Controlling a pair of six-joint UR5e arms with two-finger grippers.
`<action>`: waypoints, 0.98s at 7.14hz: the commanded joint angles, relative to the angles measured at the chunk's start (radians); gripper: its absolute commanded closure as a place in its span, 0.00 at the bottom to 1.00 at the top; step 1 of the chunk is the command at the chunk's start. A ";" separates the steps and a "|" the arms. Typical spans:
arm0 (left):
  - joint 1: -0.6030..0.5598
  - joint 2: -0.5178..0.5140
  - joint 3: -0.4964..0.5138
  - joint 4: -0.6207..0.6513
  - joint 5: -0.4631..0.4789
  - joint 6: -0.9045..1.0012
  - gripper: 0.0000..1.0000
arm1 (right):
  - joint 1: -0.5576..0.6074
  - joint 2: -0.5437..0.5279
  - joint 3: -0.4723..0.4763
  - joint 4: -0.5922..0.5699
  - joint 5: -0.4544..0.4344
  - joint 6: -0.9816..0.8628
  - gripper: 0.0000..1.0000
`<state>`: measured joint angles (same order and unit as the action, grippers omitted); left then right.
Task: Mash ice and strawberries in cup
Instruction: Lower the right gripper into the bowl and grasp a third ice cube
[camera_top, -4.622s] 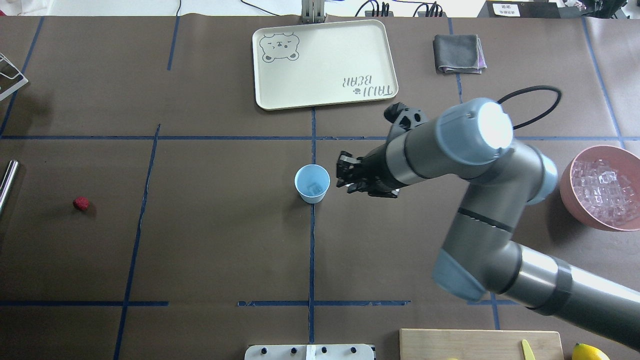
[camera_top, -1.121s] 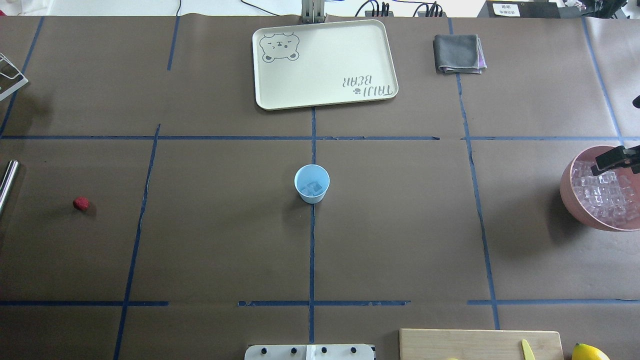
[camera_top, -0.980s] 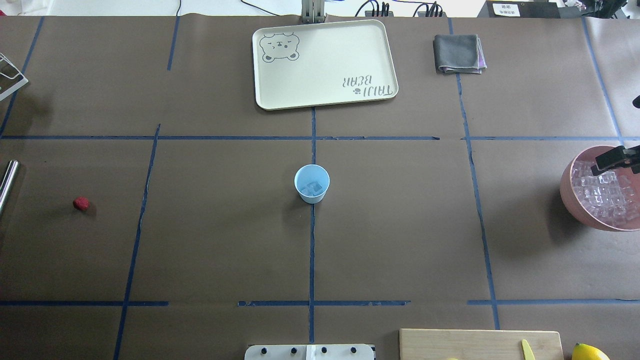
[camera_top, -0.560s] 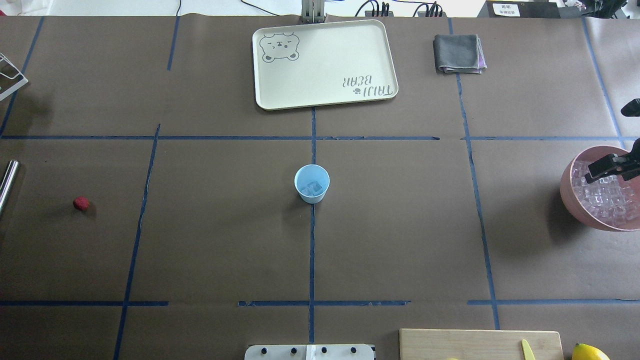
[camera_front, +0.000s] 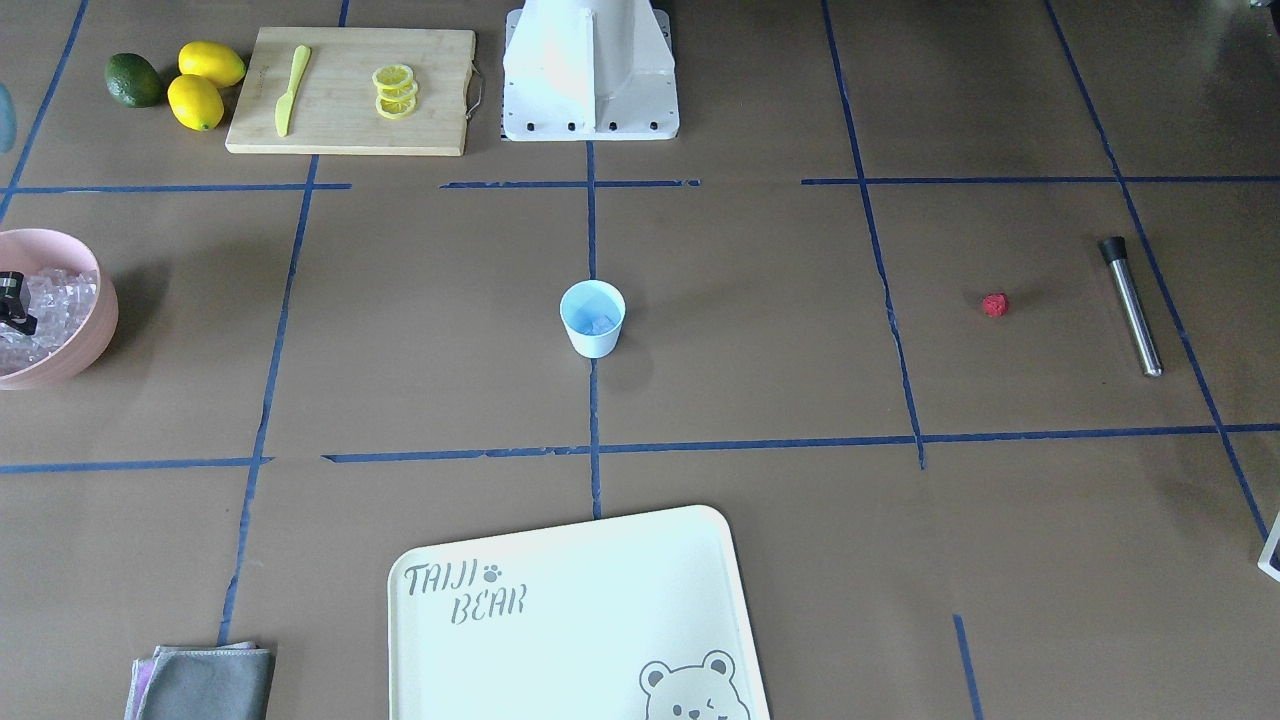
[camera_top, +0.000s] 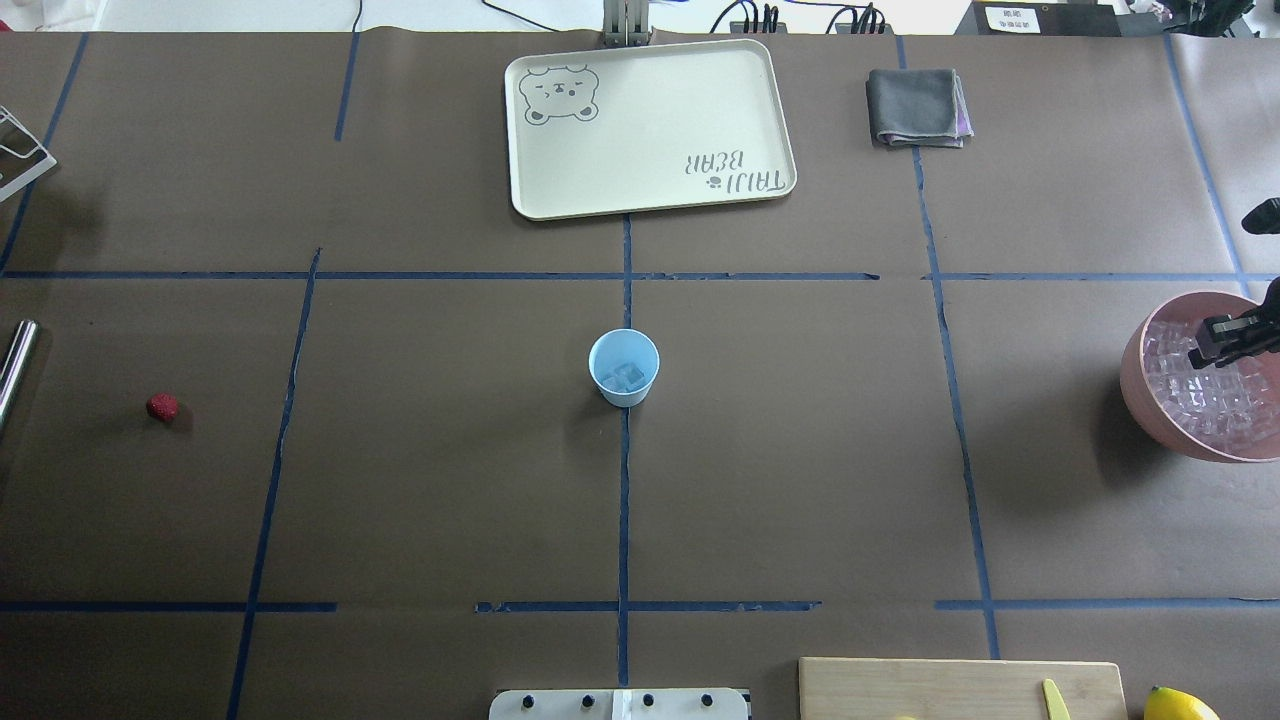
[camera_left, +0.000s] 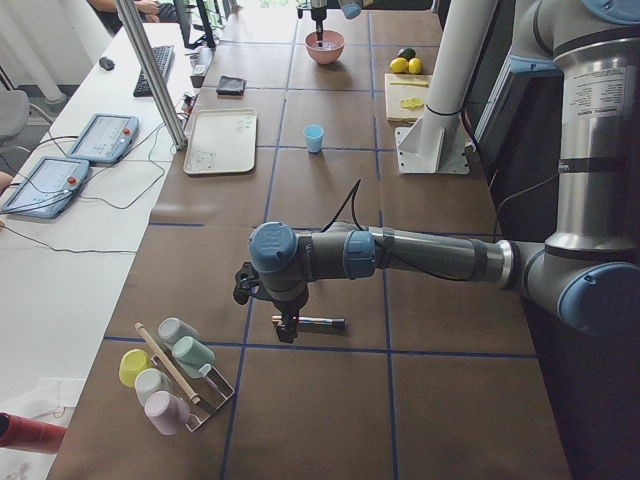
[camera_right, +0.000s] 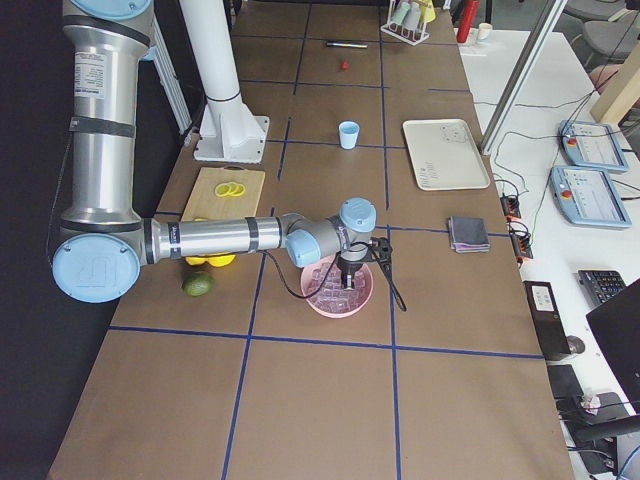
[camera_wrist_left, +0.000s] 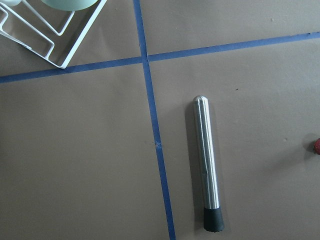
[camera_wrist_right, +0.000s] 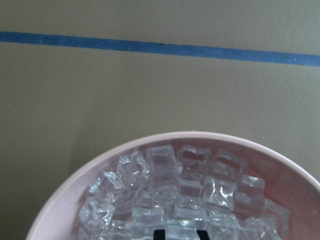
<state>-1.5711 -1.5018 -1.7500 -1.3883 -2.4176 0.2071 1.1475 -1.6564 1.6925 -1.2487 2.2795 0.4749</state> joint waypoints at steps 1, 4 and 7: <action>0.000 0.000 0.000 0.000 0.000 0.000 0.00 | 0.006 0.004 0.080 -0.017 0.012 0.020 1.00; -0.001 0.000 0.000 0.000 0.000 0.000 0.00 | -0.064 0.099 0.247 -0.009 0.087 0.414 1.00; 0.000 0.000 0.000 0.000 0.000 -0.002 0.00 | -0.338 0.397 0.257 -0.015 -0.057 0.947 1.00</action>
<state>-1.5715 -1.5017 -1.7498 -1.3882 -2.4175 0.2067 0.9340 -1.3832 1.9540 -1.2592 2.3034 1.2247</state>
